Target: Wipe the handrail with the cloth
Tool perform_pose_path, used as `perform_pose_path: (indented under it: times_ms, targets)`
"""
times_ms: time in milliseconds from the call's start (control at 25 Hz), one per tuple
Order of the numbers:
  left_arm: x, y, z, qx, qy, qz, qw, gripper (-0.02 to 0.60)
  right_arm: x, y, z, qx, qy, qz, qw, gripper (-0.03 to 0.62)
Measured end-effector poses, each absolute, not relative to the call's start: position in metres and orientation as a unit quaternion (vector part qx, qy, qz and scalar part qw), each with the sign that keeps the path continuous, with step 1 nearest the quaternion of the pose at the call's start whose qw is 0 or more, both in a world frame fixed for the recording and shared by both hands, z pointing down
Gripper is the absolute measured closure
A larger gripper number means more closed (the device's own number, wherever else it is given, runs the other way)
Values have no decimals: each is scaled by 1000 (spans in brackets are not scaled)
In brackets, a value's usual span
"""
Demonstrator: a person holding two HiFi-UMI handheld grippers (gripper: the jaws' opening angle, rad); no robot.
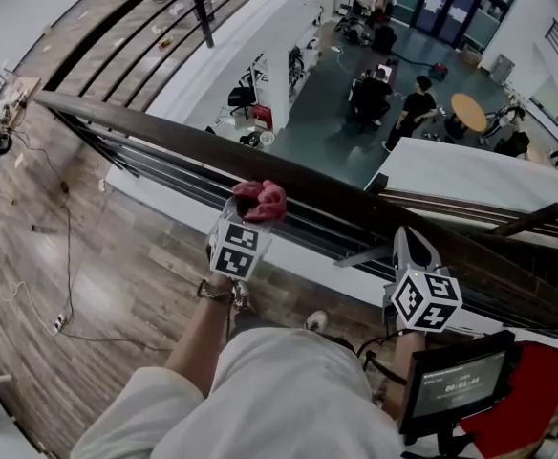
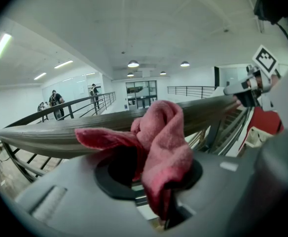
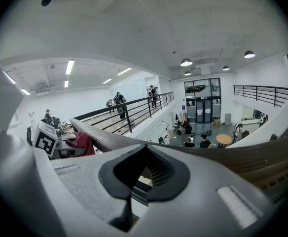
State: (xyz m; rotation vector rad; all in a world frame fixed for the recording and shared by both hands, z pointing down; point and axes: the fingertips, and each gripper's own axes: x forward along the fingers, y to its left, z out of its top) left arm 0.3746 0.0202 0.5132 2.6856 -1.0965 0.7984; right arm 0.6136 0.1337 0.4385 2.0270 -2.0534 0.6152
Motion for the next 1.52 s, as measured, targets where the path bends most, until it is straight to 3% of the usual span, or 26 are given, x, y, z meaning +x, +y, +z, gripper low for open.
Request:
perform_pose_path:
  times_ms: [1520]
  targets:
    - [471, 80, 515, 902, -331, 262, 92, 434, 661, 178, 440, 681, -700, 192, 98, 591]
